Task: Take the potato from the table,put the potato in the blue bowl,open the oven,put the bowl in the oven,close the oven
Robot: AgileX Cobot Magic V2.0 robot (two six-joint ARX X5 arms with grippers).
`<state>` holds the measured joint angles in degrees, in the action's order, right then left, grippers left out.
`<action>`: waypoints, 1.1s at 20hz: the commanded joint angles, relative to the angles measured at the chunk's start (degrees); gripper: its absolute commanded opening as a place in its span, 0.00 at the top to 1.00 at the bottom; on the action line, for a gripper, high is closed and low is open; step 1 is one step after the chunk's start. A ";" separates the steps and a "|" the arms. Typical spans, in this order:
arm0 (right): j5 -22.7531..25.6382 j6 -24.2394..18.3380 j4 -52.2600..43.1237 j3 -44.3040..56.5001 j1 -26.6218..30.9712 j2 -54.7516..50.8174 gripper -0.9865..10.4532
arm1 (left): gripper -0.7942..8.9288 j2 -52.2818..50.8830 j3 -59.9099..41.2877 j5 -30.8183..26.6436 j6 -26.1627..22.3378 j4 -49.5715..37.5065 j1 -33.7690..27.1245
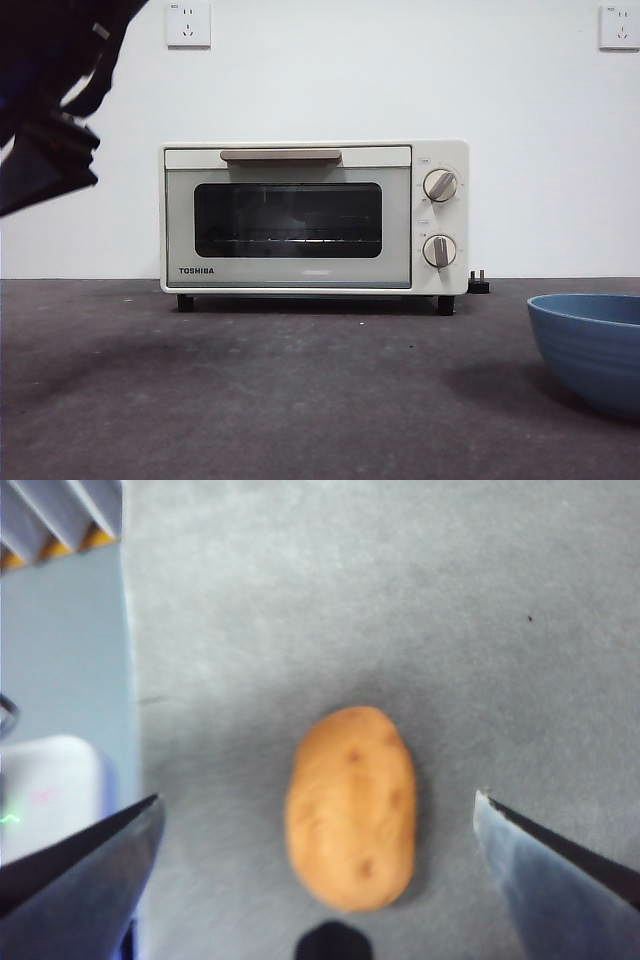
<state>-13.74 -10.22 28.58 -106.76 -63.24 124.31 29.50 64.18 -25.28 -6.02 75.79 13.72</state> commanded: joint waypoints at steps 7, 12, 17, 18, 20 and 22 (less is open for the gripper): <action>0.74 -0.85 -5.97 -0.07 -0.96 6.32 0.36 | 0.92 -0.28 0.04 5.14 -0.31 -0.22 0.22; 0.63 0.11 -7.58 -0.07 -0.98 8.94 0.36 | 0.92 -0.02 0.04 9.31 0.59 -0.22 0.22; -0.04 0.87 -7.82 -0.07 -1.25 10.86 0.36 | 0.92 0.04 0.04 10.14 0.96 -0.24 0.22; 0.00 1.22 -7.63 -0.07 -1.25 11.63 0.37 | 0.92 0.07 0.04 11.08 1.18 -0.22 0.22; -0.20 2.27 -7.23 -0.07 -1.27 12.20 0.45 | 0.92 0.15 0.04 12.22 1.36 -0.22 0.22; -0.13 4.42 -7.17 -0.07 -1.29 12.26 0.72 | 0.92 0.15 0.04 12.22 1.36 -0.24 0.22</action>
<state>-13.67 -7.40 21.91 -106.80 -64.18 135.96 29.63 64.18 -13.23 -5.32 75.81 13.72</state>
